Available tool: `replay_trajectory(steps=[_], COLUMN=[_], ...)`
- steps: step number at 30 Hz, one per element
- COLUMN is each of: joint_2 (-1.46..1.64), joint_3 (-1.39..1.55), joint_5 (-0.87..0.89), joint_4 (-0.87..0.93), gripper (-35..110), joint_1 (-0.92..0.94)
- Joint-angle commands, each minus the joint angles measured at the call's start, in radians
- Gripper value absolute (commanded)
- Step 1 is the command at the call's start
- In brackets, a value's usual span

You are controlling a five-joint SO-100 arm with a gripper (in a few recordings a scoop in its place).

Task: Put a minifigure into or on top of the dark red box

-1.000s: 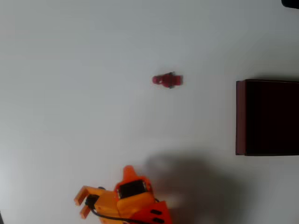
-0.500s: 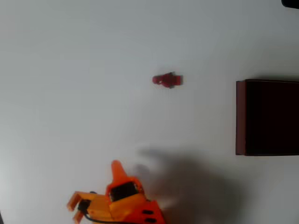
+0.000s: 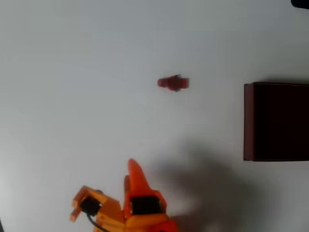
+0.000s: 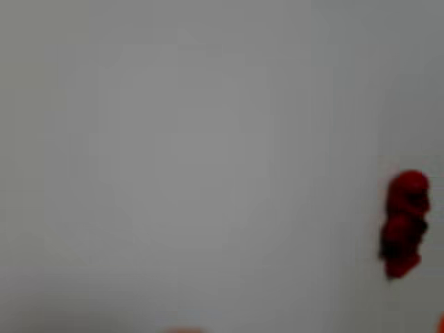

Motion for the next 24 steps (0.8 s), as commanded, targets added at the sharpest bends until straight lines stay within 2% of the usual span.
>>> replay_trajectory(steps=[1,6,14,24], joint_2=[-0.202,-0.563,-0.738,-0.942], joint_3=[-0.13,-0.35,-0.497,-0.592], joint_5=[-0.014,-0.057,-0.199,-0.362], joint_4=[-0.044,-0.074,-0.015,-0.058], gripper=[20,20,20,19], joint_1=[0.018,0.049,0.198,0.299])
